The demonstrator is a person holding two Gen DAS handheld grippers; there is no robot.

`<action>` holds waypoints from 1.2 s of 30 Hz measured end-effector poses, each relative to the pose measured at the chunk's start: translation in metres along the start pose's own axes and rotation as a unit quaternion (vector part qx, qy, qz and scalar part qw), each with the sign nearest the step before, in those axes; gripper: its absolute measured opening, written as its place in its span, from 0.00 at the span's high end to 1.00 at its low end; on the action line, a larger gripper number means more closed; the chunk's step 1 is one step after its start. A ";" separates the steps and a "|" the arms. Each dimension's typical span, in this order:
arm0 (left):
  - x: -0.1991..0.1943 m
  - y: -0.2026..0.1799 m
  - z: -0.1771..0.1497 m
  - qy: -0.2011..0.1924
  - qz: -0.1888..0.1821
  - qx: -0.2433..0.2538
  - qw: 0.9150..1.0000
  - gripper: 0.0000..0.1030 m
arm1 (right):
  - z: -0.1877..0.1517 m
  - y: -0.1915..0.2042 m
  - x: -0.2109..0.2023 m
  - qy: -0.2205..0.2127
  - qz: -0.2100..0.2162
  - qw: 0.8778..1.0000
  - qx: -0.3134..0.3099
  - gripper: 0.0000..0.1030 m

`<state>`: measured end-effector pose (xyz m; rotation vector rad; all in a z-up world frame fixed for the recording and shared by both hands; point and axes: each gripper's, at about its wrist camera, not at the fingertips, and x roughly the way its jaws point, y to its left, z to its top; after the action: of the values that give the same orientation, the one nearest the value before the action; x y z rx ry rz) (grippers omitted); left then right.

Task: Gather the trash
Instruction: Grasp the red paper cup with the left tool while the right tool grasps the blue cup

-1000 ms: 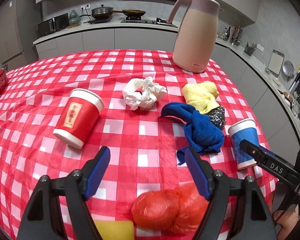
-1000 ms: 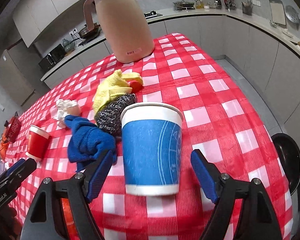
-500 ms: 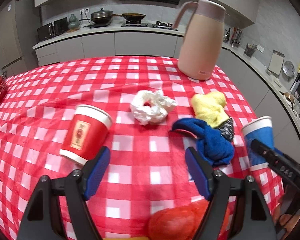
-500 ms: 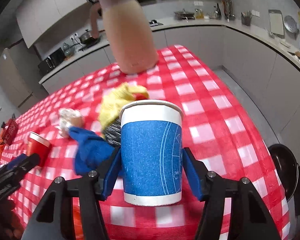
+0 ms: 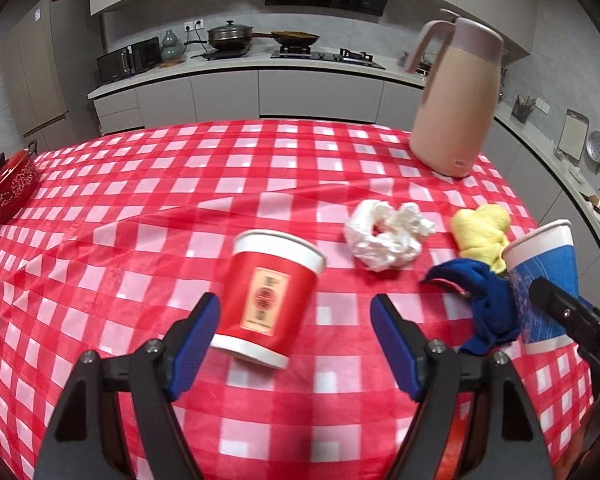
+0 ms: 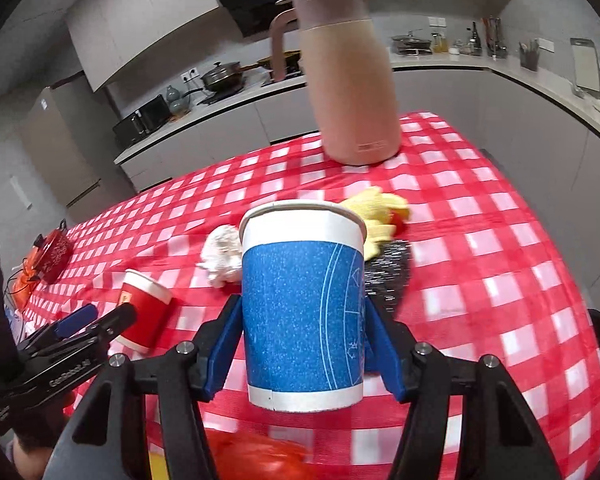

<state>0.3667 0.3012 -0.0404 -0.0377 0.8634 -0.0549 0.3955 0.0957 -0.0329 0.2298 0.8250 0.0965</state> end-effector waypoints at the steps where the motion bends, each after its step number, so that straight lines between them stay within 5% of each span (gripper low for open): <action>1: 0.002 0.002 0.001 0.002 0.000 0.000 1.000 0.24 | 0.000 0.004 0.003 0.002 0.001 1.000 -0.001 0.39; 12: 0.035 0.012 -0.003 0.032 -0.014 0.013 0.999 0.24 | -0.003 0.022 0.021 0.017 0.009 1.000 -0.006 0.39; 16: 0.035 0.012 -0.006 0.028 -0.028 0.013 0.999 0.40 | -0.006 0.023 0.025 0.022 0.010 1.000 -0.004 0.39; 21: 0.033 0.013 -0.007 0.025 -0.034 0.011 0.999 0.41 | -0.009 0.024 0.025 0.024 0.011 1.000 -0.004 0.39; 36: -0.008 0.000 -0.008 -0.006 -0.078 -0.007 0.997 0.43 | -0.008 0.023 0.008 0.012 0.014 1.000 -0.017 0.39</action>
<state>0.3561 0.3014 -0.0395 -0.1178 0.8483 -0.1957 0.3950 0.1207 -0.0388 0.2090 0.8439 0.1401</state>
